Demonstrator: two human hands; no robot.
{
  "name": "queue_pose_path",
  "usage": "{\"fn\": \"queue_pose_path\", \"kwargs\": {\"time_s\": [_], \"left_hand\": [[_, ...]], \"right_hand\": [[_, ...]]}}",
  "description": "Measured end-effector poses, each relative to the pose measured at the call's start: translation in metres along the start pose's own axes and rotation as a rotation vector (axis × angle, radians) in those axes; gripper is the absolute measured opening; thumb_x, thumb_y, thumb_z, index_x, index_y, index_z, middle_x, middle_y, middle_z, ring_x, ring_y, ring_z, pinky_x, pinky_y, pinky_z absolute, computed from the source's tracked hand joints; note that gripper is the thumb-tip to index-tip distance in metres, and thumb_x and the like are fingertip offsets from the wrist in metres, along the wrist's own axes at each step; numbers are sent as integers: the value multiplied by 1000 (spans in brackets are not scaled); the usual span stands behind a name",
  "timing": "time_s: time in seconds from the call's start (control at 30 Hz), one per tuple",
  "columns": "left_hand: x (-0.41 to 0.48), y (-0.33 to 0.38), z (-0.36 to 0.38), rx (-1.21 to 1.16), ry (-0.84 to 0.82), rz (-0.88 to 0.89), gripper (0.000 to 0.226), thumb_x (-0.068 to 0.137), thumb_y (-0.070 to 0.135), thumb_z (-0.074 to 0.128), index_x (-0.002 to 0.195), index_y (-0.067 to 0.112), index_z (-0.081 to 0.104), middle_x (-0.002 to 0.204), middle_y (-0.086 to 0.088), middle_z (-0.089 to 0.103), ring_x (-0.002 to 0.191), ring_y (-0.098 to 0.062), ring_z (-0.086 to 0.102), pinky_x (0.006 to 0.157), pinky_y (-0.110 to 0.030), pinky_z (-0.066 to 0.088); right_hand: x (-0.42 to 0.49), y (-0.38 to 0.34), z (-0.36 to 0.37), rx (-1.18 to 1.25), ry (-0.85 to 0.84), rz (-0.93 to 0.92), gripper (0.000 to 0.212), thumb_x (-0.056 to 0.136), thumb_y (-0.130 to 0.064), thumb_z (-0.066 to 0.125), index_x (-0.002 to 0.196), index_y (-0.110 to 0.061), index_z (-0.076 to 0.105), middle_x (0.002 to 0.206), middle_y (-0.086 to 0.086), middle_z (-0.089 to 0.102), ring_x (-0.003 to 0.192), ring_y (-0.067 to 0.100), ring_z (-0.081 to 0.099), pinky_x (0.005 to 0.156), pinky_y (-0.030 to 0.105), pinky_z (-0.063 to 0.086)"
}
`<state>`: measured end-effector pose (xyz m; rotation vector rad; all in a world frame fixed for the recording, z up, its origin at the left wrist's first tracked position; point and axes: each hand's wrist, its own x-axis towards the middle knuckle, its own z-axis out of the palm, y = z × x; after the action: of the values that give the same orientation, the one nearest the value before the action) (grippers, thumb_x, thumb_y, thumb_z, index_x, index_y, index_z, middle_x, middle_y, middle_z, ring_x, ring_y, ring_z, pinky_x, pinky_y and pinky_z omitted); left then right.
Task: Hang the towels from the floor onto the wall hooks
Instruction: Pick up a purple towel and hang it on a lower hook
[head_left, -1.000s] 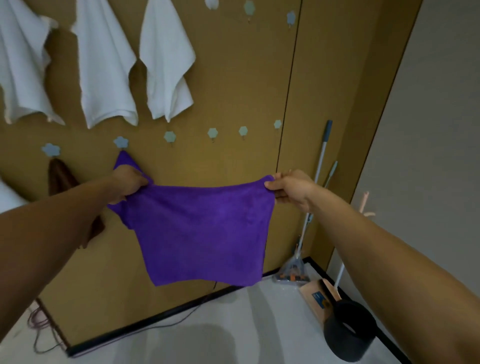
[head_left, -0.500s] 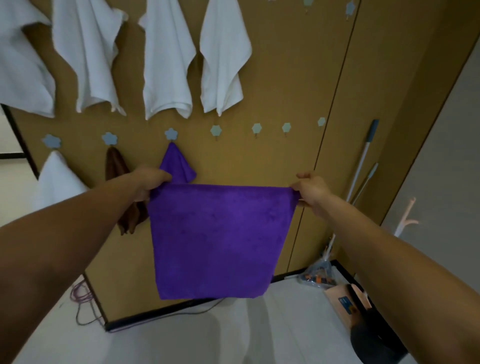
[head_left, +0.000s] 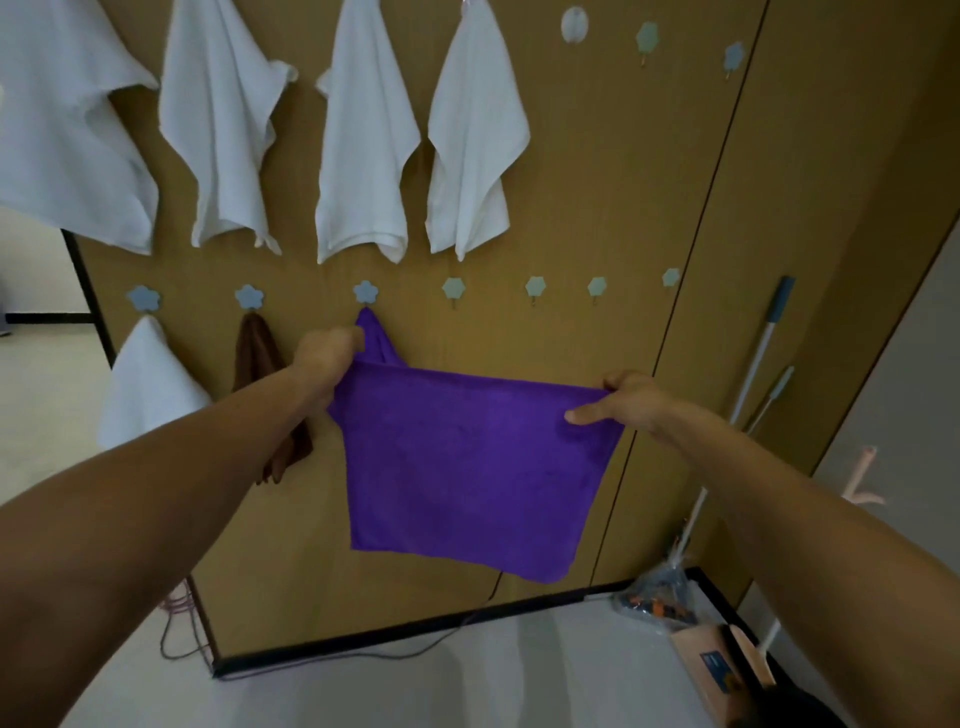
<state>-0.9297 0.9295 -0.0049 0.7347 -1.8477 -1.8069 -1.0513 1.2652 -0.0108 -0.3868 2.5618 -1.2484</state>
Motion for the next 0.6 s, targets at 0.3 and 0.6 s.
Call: {"fn": "queue_pose_path", "kwargs": {"time_s": [0.3, 0.6], "left_hand": [[-8, 11, 35, 722, -418, 260, 26, 76, 46, 75, 76, 20, 76, 81, 1, 73, 76, -9, 65, 69, -21, 50], [-3, 3, 88, 955, -195, 519, 18, 85, 17, 60, 86, 0, 66, 90, -16, 66, 82, -27, 62, 76, -39, 53]], "right_hand": [[45, 9, -30, 66, 187, -80, 30, 69, -31, 82, 81, -12, 62, 82, 3, 63, 74, 17, 60, 68, 31, 49], [71, 16, -25, 285, 211, -294, 15, 80, -11, 64, 81, -17, 50, 80, 2, 60, 69, 16, 60, 57, 32, 52]]}}
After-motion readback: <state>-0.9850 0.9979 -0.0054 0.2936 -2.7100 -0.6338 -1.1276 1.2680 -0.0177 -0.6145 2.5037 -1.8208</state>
